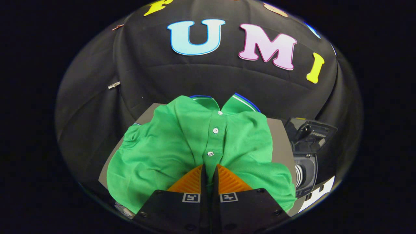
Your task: Put the clothes into the washing machine and then close the washing machine lid.
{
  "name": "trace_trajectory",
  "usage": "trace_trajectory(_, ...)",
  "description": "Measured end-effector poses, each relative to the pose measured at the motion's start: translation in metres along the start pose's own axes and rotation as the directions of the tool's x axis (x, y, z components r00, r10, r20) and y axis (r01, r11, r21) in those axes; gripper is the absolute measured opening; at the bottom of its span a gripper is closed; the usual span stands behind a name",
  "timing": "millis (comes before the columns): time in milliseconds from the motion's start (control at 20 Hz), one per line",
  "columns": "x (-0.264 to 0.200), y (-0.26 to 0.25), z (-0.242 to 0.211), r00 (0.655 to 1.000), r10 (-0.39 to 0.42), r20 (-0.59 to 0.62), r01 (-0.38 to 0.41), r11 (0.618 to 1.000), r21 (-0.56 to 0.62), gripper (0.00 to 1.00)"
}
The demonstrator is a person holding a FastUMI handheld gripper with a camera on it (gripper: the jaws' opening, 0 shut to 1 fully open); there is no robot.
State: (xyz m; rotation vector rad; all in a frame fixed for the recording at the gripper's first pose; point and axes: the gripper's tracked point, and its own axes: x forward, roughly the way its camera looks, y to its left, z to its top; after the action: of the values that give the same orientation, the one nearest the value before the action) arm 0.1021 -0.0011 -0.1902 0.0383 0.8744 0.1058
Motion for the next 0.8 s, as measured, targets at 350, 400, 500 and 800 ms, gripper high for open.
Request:
trace_trajectory(350, -0.028, 0.011, 0.054, 0.987, 0.049, 0.156, -0.042, 0.998, -0.048, 0.07)
trace_trajectory(400, -0.032, 0.012, 0.055, 0.986, 0.061, 0.155, -0.055, 0.998, -0.043, 0.07)
trace_trajectory(500, -0.03, 0.016, 0.05, 0.986, 0.097, 0.134, -0.096, 0.995, -0.013, 0.07)
trace_trajectory(800, -0.038, -0.007, 0.057, 0.986, 0.084, 0.142, -0.084, 0.996, -0.009, 0.07)
